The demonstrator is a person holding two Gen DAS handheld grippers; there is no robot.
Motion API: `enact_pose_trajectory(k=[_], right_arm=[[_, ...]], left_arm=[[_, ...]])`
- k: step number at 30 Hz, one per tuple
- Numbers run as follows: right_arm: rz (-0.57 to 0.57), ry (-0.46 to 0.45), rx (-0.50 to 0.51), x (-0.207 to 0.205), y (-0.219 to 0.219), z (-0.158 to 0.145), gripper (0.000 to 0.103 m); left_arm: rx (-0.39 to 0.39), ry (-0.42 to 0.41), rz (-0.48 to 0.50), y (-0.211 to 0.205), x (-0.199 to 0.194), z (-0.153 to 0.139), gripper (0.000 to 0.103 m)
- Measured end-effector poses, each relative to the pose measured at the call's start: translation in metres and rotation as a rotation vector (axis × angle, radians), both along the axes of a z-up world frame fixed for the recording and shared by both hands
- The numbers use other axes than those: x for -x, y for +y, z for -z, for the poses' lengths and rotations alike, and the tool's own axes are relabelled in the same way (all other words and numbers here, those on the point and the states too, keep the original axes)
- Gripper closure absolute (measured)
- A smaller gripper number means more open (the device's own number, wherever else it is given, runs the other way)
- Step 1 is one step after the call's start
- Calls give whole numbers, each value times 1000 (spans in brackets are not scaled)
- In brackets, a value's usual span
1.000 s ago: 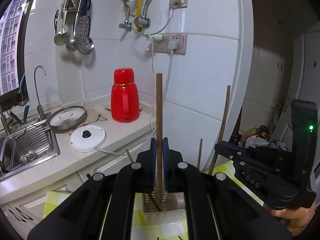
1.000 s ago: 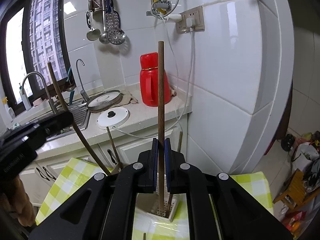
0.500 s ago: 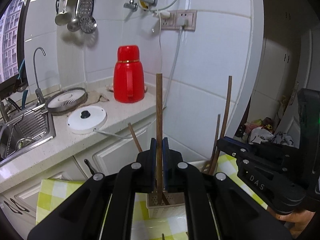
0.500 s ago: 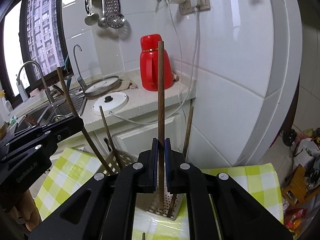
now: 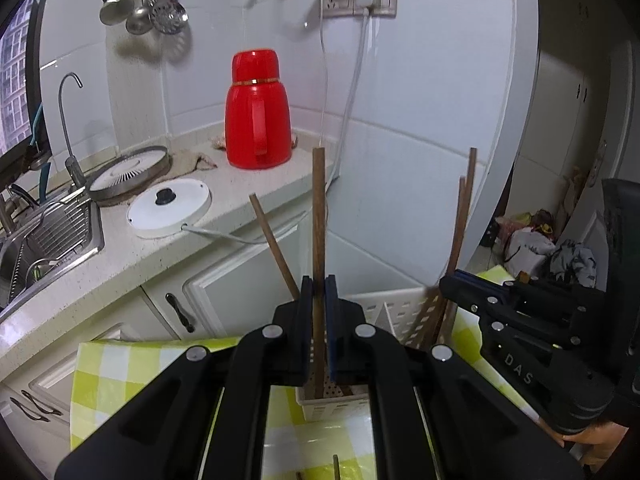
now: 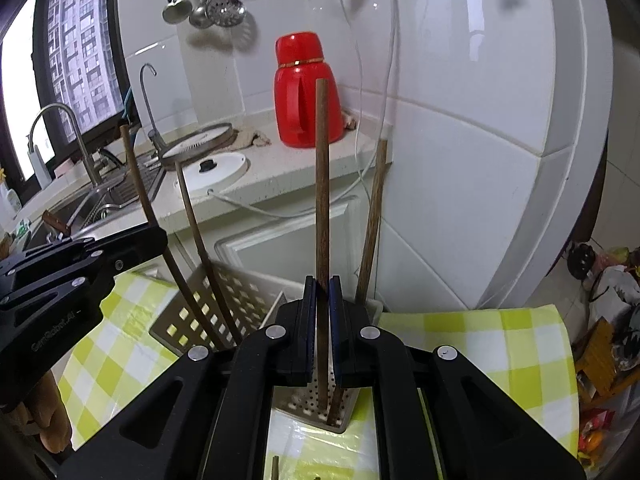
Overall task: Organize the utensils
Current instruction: 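Lower the chopsticks into the basket and open both tools, then move both tools back to the chopsticks left on the cloth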
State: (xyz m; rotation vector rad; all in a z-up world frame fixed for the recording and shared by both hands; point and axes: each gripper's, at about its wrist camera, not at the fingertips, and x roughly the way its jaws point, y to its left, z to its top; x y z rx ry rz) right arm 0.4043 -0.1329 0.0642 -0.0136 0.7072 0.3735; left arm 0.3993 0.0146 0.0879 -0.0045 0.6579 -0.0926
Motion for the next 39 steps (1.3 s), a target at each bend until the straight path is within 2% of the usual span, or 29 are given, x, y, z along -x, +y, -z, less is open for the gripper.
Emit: enact_pose_trajectory(k=[3,4,6,11,13,18,20,21,24,30,35,39], right_arm=[[-9,14,18,-1,2,4,96],[-6,11,25,-1,2,4,93],[1,8,33,-1,-1,3,91],[24,-16,24,2,-14,-9,86],[31,-27,18,8,-21,-14,76],[54,-45,25,33,-42,-18,67],[58,-43,31,48,-51,-14,58],[54,-35,37,62,-57,-7,55],[38,3,49,92,-65,18,55],[56,116,30,154,-76,78,54],[38,184,38,185,-76,107,54],[25,213,49,195,-75,120,54]], left_arm=[[-5,33,-3,-1,-4,6,95],[-16,46,-1,-1,-7,8,86],[-14,49,1,-1,-8,10,77],[-11,30,-8,4,0,2,77],[-9,18,-10,6,8,-2,77],[8,-8,-30,19,41,-7,77],[16,-8,-28,25,65,-2,76],[22,-5,-30,29,76,2,75],[40,19,-41,40,112,23,74],[56,120,-55,47,179,86,74],[50,184,-42,40,212,123,75],[63,218,-41,38,220,141,75]])
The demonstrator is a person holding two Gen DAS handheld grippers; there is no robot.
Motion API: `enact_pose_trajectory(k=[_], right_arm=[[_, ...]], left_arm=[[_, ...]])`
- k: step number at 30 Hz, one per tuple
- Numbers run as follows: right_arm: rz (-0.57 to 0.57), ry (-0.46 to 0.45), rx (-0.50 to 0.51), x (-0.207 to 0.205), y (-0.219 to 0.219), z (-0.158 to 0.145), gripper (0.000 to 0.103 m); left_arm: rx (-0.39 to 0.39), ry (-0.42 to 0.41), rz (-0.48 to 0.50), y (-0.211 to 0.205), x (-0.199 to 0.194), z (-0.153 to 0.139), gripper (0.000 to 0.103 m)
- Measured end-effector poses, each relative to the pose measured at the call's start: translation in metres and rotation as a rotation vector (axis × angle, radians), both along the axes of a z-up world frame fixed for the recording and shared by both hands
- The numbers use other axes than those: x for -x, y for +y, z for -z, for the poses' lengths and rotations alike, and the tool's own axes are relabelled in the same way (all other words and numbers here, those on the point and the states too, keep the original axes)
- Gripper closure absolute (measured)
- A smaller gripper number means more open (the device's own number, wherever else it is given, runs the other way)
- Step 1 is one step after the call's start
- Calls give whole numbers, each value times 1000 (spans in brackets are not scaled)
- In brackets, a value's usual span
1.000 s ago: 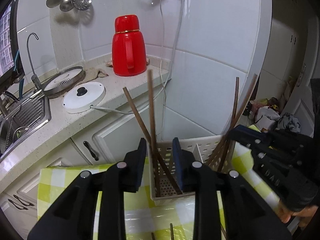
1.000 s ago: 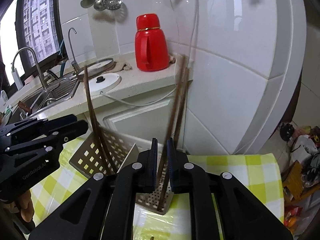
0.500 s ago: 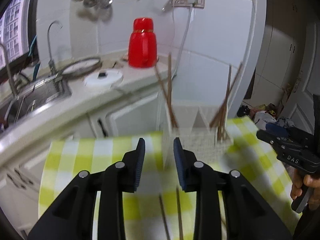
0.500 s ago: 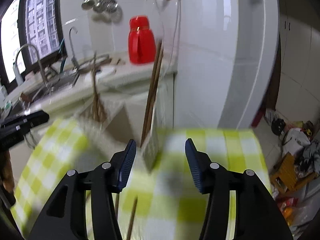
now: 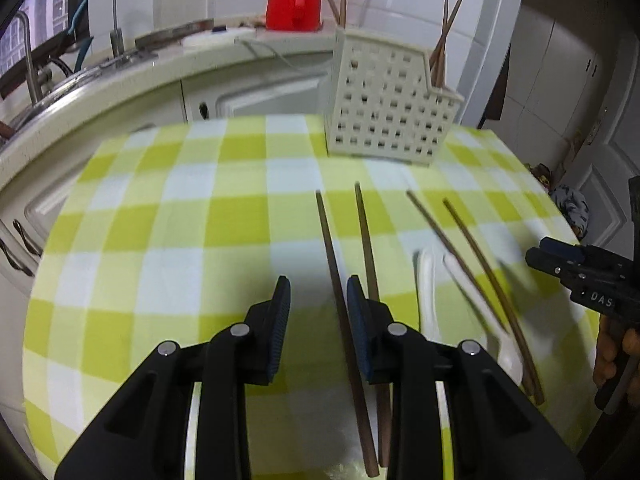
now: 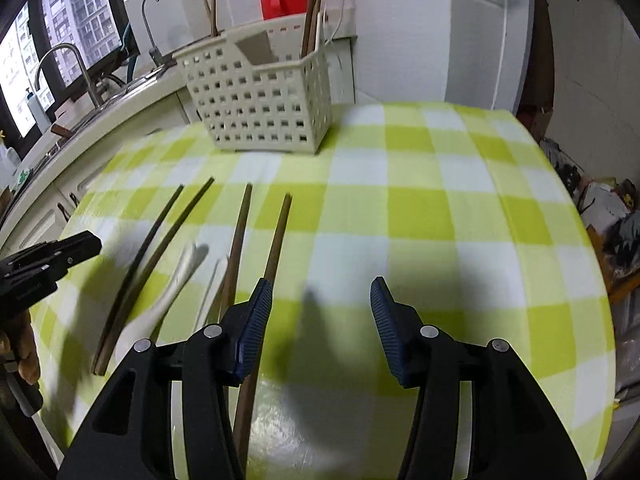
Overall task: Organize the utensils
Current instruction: 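Move both tools back to the chopsticks left on the cloth, then close the left tool on a chopstick while the right tool grasps another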
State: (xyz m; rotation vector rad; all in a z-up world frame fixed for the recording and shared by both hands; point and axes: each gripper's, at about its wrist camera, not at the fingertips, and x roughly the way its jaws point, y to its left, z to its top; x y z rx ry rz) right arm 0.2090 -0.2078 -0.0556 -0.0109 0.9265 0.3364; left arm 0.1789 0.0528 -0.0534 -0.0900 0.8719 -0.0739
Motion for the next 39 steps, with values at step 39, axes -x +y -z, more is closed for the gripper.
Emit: enact_pose_trajectory(k=[39], right_arm=[[-83,18,112,-15,46,27,90]], left_arm=[[-149,94,40,-34,-53,35,82]])
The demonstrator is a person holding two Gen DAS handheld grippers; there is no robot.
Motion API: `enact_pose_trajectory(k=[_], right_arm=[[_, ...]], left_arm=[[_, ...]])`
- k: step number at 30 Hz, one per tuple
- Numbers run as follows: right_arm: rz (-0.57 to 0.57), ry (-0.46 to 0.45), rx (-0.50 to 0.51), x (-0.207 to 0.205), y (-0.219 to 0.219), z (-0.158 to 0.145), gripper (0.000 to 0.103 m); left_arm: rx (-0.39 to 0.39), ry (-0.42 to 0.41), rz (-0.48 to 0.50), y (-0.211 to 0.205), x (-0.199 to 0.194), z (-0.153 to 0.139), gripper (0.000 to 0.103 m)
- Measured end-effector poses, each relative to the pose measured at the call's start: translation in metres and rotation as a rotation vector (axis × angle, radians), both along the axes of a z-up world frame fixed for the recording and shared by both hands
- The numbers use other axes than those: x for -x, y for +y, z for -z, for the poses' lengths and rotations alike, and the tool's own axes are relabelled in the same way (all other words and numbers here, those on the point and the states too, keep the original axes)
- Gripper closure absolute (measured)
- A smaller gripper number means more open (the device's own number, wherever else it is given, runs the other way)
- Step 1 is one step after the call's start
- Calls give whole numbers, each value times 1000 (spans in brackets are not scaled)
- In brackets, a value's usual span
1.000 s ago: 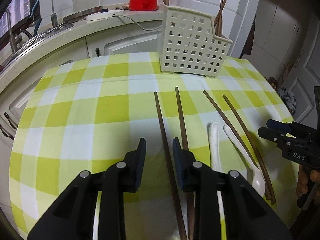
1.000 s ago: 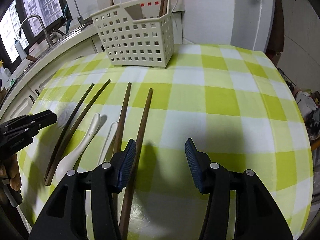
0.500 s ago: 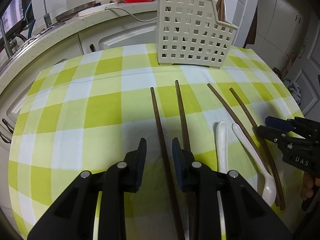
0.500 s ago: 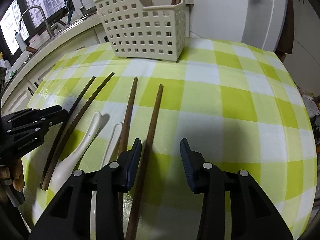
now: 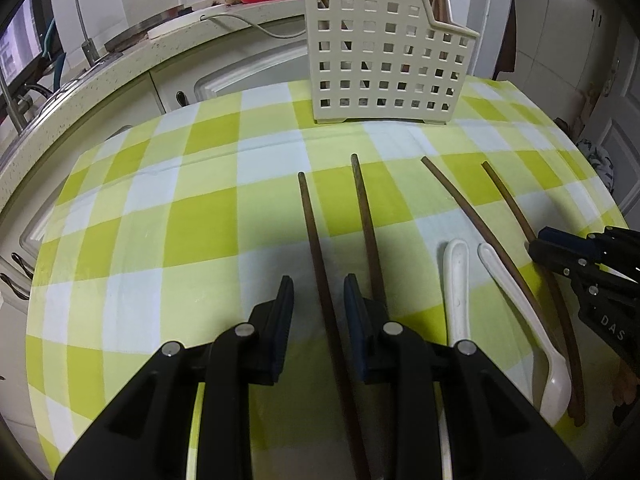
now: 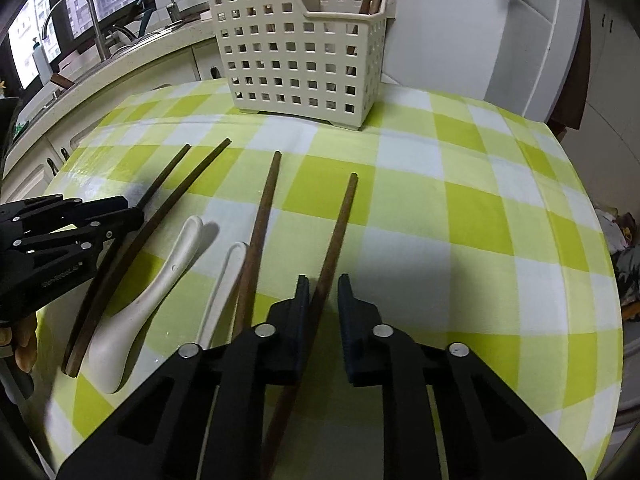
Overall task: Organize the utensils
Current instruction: 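Close the left tool on a chopstick while the right tool grasps another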
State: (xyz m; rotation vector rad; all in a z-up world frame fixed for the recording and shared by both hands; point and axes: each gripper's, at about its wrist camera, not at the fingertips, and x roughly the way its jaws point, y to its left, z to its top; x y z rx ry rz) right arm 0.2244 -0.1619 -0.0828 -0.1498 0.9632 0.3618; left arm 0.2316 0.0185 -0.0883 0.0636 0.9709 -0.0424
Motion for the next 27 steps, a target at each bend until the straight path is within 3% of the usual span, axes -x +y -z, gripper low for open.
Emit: enact_pose_trajectory(k=[4,14,27], right_arm=[[4,0,-11,-1,-1,0,92],[20,-1,-46,-1,-11,-7,96],[42,-90,-88,18,-29,-56,96]], left_arm=[[-22,2,22,-8,-2,0,96],[26,-27,12,1,7,-16,97],[69,-146,-11,12,41,-69,97]])
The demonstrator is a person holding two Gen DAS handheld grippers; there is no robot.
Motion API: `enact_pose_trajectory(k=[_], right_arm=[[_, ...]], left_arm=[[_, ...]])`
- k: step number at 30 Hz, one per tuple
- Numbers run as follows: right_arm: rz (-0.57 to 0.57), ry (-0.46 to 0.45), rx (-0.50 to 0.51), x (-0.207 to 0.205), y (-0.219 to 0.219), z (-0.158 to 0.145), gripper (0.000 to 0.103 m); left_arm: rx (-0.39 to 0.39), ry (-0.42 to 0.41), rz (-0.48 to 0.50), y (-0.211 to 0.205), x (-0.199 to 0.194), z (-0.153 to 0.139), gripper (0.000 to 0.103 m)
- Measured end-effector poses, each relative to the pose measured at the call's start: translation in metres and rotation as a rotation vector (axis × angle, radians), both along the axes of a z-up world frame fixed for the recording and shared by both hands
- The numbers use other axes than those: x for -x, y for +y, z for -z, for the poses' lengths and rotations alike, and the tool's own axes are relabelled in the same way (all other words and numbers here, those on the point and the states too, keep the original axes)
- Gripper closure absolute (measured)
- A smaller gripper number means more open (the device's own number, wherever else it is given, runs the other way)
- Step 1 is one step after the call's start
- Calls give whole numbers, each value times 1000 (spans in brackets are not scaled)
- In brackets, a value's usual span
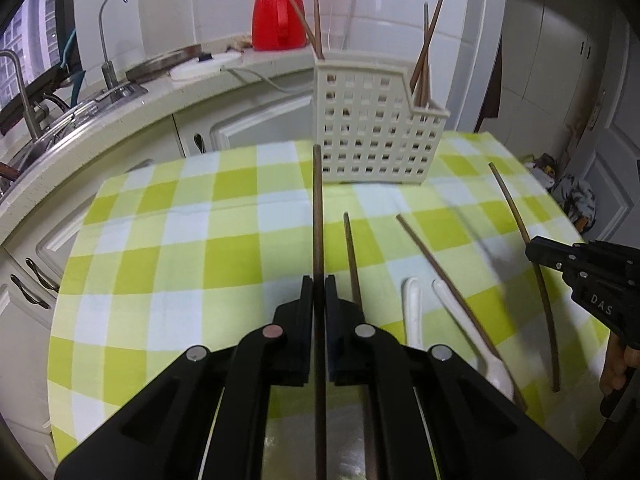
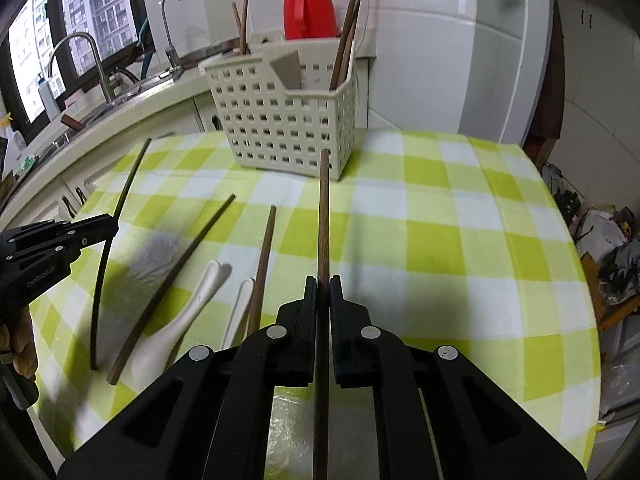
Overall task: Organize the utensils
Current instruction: 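Close the left tool on a chopstick while the right tool grasps another, then lift both held chopsticks upright and carry them toward the white basket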
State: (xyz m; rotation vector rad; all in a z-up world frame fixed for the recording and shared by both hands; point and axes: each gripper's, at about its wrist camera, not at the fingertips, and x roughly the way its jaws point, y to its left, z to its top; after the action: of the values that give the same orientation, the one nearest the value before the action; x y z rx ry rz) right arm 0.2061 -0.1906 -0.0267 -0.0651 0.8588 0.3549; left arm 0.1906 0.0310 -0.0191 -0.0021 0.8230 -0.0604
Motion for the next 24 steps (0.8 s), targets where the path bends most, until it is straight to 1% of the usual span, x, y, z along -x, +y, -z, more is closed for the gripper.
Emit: enact_pose_trajectory(k=[7,12,24], right_arm=[[5,-51,-17,11,-9,-26,96],[10,-78,-27,19,-15,-40,96],[10,-136,-47,33,-23,-65,96]], left_arm=[[4,-60,-4,2,15,-27,97],[13,-88,-1,3,22,-40,97],[22,-126,-8,1,33,-55,97]])
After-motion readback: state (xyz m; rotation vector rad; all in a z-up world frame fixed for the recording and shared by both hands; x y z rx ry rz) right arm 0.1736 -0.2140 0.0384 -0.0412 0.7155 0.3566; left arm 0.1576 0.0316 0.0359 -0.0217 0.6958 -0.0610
